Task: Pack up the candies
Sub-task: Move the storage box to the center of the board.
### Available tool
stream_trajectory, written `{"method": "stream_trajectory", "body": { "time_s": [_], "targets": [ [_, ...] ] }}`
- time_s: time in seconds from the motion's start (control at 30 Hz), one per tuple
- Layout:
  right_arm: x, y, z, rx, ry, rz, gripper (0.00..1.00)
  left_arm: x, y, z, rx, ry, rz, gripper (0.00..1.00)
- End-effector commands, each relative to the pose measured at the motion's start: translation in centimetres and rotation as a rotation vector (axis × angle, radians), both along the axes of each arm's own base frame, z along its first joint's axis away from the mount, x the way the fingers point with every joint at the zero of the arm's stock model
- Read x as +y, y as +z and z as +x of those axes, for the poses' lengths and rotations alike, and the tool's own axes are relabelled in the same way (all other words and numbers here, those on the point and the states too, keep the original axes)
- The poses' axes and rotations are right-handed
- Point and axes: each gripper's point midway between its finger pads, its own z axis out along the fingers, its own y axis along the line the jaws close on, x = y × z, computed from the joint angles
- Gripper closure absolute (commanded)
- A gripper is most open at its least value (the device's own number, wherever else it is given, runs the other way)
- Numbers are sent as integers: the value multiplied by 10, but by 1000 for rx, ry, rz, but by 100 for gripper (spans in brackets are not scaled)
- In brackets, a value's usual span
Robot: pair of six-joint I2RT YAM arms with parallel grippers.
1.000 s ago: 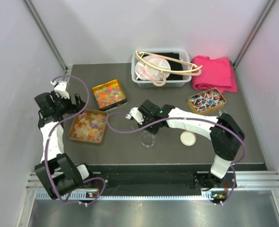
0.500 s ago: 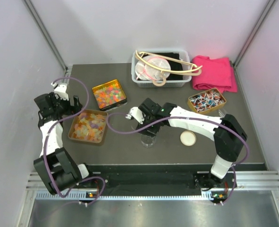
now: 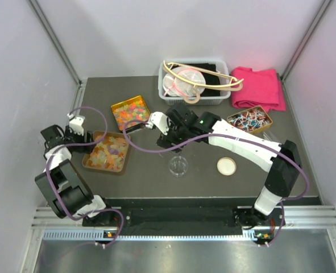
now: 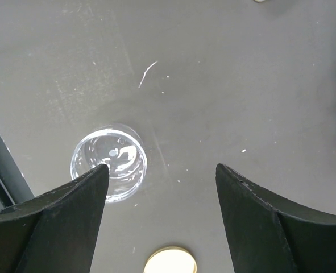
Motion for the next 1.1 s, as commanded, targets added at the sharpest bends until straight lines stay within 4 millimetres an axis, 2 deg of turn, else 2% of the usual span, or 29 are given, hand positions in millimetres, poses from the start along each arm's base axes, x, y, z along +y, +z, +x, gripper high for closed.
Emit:
{"method": "stream_trajectory", "body": {
  "time_s": [0.0, 0.23, 0.4, 0.47, 0.53, 0.57, 0.63, 0.67, 0.7, 0.77, 0.8, 0.87, 0.9, 1.07],
  "targets": [
    [5, 46, -1, -70, 16, 77, 24, -10, -7, -4, -13, -84, 10, 29],
    [3, 60, 0, -90, 8, 99, 24, -12, -38, -11, 47, -85, 26, 35],
    [4, 57, -1, -81, 9, 99, 24, -9, -47, -9, 64, -61, 58, 41],
    [4, 57, -2, -78, 8, 101, 24, -11, -46, -7, 54, -64, 72, 48],
    [3, 54, -2, -74, 6, 97, 24, -14, -42, -5, 43, -66, 73, 62],
    [3, 54, -2, -76, 5, 97, 24, -16, -42, -5, 41, -72, 74, 63],
    [2, 53, -1, -79, -1, 95, 24, -25, -38, -3, 36, -97, 80, 64],
    [2, 52, -1, -79, -1, 93, 24, -29, -36, -2, 33, -109, 88, 69],
    [2, 53, -1, -81, -2, 95, 24, -41, -37, -1, 38, -140, 92, 71],
    [2, 54, 0, -84, -5, 97, 24, -50, -34, 1, 39, -153, 123, 71],
    [2, 54, 1, -89, -8, 95, 24, -65, -36, 3, 39, -194, 138, 72],
    [0, 55, 3, -96, -15, 90, 24, -74, -36, 6, 47, -199, 163, 74],
    [-1, 55, 2, -99, -15, 88, 23, -85, -35, 10, 46, -223, 170, 74],
    [-3, 55, 2, -107, -16, 88, 23, -100, -36, 23, 84, -236, 151, 78]
  ]
}}
